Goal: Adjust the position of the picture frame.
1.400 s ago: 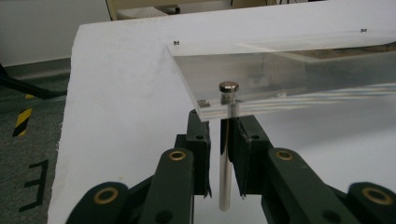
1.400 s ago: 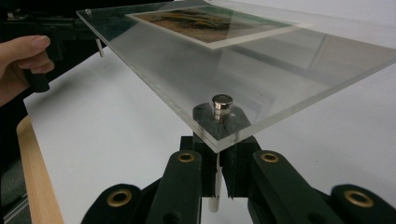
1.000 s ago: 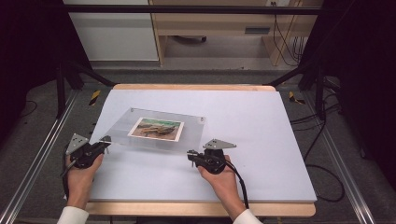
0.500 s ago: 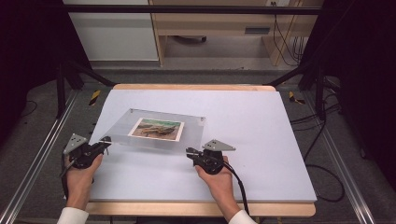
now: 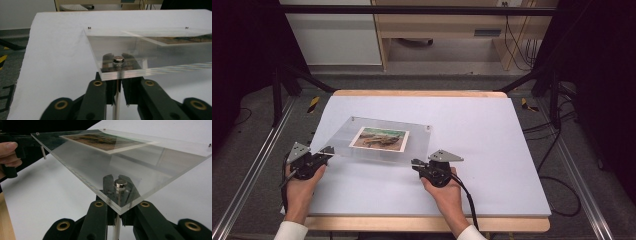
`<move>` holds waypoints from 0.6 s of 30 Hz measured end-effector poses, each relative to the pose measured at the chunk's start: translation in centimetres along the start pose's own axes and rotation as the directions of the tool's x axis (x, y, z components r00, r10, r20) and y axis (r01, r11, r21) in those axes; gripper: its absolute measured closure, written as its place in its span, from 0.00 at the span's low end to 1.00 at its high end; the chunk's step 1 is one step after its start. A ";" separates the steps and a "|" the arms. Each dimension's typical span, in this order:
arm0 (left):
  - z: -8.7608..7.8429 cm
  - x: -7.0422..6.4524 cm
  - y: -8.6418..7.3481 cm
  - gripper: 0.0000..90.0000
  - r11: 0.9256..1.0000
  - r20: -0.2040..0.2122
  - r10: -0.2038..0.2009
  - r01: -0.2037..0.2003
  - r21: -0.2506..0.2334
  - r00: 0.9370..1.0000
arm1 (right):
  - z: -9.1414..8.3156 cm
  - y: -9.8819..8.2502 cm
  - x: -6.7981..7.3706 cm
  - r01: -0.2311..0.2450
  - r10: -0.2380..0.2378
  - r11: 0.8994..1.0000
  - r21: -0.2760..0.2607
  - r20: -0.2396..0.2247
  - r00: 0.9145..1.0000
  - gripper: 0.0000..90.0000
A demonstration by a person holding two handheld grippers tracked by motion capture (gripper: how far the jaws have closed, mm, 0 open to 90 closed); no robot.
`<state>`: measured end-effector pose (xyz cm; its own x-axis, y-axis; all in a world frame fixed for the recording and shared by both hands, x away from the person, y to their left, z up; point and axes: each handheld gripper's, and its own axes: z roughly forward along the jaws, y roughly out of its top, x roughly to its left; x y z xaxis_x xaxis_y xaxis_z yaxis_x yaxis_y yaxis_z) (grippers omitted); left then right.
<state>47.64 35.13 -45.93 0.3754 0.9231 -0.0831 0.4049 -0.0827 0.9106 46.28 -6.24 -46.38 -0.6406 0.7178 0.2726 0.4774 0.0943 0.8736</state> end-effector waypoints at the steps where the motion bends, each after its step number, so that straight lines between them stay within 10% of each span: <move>1: -0.3 0.3 0.0 0.93 0.999 0.017 -0.032 0.032 -0.017 0.999 | 0.0 0.0 0.0 0.001 -0.001 1.000 -0.003 0.003 1.000 0.94; 18: -2.4 -3.4 2.3 0.93 0.997 0.037 -0.067 0.068 -0.020 0.997 | -3.6 3.0 -0.5 0.075 -0.072 0.997 -0.023 0.117 0.991 0.91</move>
<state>45.30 32.71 -42.63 0.3782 0.9119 -0.1593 0.4126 -0.0120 0.9108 45.84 -8.78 -42.46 -0.5985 0.7850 0.1602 0.4142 0.1320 0.9006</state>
